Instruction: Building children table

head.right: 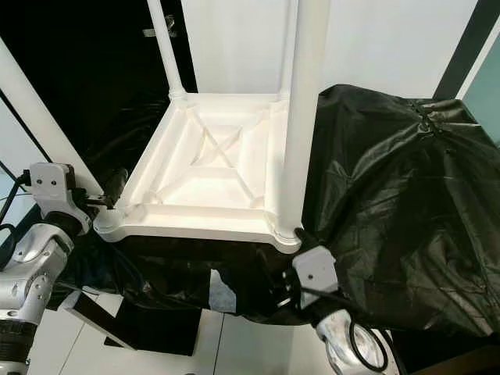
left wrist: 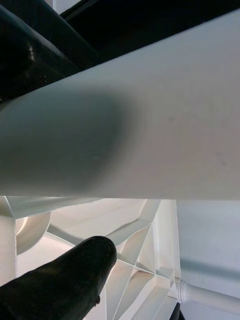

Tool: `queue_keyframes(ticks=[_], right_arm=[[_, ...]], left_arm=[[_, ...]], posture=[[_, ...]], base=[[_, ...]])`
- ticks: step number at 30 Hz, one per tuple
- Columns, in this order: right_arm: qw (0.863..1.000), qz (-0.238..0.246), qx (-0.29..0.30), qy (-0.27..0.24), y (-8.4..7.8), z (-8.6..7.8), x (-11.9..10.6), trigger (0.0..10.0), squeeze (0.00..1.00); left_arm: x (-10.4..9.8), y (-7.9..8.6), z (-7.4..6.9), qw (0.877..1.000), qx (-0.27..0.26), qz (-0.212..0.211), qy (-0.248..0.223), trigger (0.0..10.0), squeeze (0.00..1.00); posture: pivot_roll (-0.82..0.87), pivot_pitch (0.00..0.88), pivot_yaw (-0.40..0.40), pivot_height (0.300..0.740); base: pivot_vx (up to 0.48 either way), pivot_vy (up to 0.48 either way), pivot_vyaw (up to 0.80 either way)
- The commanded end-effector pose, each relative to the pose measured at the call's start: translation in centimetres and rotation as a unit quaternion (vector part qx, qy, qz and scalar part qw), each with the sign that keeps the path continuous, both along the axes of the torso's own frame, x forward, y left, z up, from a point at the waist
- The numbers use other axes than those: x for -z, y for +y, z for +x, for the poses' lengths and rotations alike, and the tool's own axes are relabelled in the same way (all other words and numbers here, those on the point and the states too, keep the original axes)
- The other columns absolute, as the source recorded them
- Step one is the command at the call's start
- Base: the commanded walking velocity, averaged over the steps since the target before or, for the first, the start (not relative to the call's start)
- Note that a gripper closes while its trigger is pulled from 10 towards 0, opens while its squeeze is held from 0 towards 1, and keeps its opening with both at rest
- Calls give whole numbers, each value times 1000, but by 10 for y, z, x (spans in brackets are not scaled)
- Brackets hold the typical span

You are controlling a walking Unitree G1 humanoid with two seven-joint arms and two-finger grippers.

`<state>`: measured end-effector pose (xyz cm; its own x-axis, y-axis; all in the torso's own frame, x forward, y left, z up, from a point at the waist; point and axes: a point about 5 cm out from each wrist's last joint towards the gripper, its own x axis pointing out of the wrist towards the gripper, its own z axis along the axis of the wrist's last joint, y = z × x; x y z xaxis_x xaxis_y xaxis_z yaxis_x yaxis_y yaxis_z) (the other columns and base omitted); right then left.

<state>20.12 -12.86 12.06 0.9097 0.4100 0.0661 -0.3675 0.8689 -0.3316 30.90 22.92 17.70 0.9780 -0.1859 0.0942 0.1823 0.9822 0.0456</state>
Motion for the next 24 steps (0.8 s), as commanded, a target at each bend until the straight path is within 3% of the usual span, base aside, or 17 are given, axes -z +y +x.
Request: queue_keyframes(ticks=[1, 4, 7, 9, 12, 21, 24], right_arm=[[1000, -8, -18, -10, 5, 1, -3, 10000, 0], [998, -34, -38, -21, 11, 7, -5, 10000, 0], [995, -77, -49, -41, 24, 26, -6, 10000, 0], [989, -130, -41, -61, 32, 41, -5, 10000, 0], [985, -151, -39, -74, 41, 54, -6, 10000, 0], [985, -148, -38, -81, 48, 62, -5, 10000, 0], [989, -112, -39, -85, 50, 62, -8, 10000, 0]], left_arm=[[-1, -12, -1, 994, 107, 16, -1, 10000, 0], [-2, -13, 0, 994, 108, 14, -2, 10000, 0], [-2, -14, 2, 994, 109, 12, -4, 10000, 0], [-3, -15, 2, 994, 109, 10, -5, 10000, 0], [-3, -17, 2, 994, 110, 8, -7, 10000, 0], [-4, -15, 1, 995, 104, 4, -10, 10000, 0], [-4, -15, 2, 995, 102, 4, -10, 10000, 0]], posture=[[-25, 0, 55, 740], [-24, 0, 54, 740], [-19, 0, 51, 740], [-14, 0, 50, 740], [-3, 0, 40, 740], [5, 0, 31, 740], [5, 0, 31, 740]], base=[[0, 0, 0], [0, 0, 0], [0, 0, 0], [0, 0, 0], [0, 0, 0], [0, 0, 0], [0, 0, 0]])
